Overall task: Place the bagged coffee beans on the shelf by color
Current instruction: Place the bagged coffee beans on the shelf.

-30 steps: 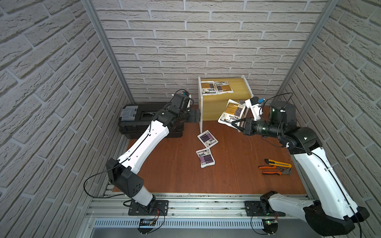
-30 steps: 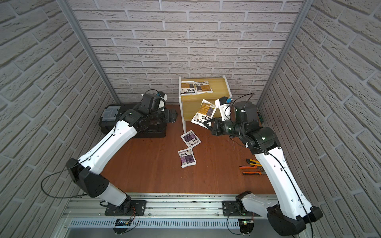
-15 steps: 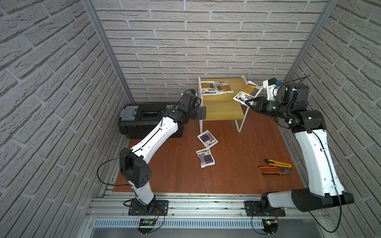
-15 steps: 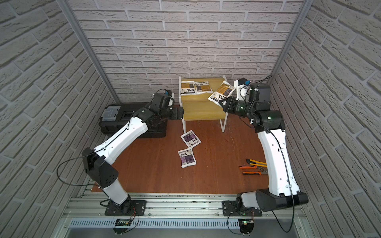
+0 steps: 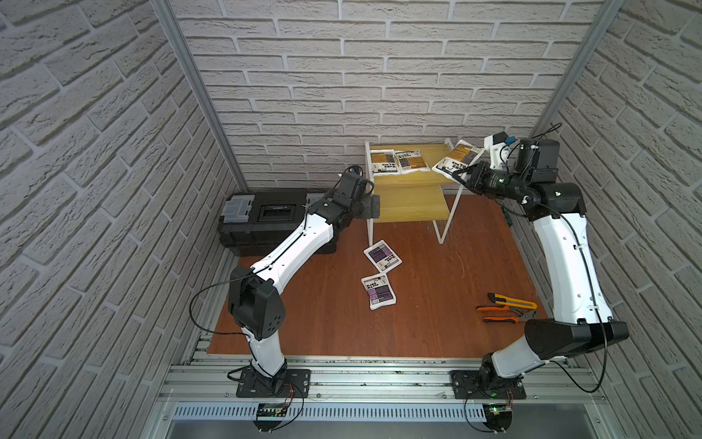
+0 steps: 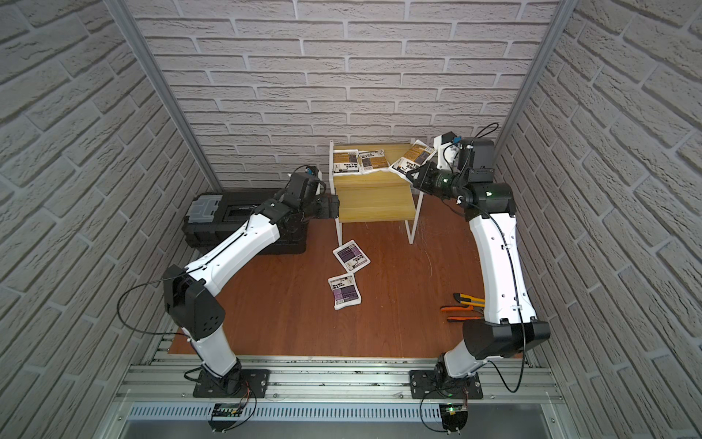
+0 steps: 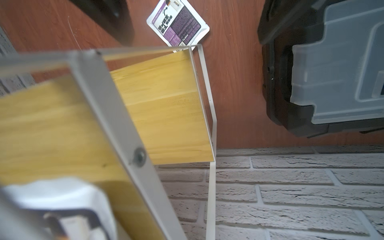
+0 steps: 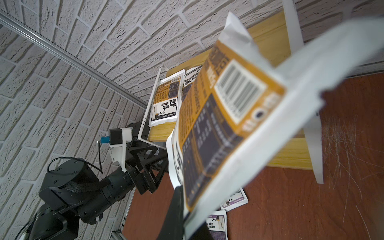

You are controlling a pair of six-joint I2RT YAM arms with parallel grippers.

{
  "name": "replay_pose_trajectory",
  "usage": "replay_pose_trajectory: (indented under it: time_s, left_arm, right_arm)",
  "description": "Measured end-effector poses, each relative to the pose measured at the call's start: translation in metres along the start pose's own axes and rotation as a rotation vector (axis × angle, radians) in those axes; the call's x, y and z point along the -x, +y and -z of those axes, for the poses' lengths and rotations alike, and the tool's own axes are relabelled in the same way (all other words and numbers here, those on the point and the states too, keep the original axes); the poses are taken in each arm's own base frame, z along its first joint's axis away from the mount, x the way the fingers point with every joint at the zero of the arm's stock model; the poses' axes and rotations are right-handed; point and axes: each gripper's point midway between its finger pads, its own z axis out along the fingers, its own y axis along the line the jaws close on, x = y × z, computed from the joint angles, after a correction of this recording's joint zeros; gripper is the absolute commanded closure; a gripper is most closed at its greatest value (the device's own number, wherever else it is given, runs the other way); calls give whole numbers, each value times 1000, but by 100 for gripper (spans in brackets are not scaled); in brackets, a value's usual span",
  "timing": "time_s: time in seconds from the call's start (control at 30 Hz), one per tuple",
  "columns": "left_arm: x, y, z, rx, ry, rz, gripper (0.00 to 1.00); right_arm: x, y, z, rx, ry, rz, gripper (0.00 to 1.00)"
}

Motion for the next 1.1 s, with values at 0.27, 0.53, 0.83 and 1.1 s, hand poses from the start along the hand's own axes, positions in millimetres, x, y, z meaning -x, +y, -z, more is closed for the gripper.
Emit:
replay_pose_trajectory:
  time_s: [0.27,0.53,0.83,1.1]
  left_arm:
    - [7,7,-3,12,-10,10,2]
    - [13,8,-3,6,-16,0,1]
    - [12,1,0,-34,1,-11,2]
    - [-10,-25,31,-113,33,-63,2]
  right_arm:
    - [2,-9,-11,-11,24,3,95]
    - [0,-20,-18,-32,53,2,95]
    - [3,-27,-26,-57,78,41,95]
    - [5,-36,-36,-79,99,61,94]
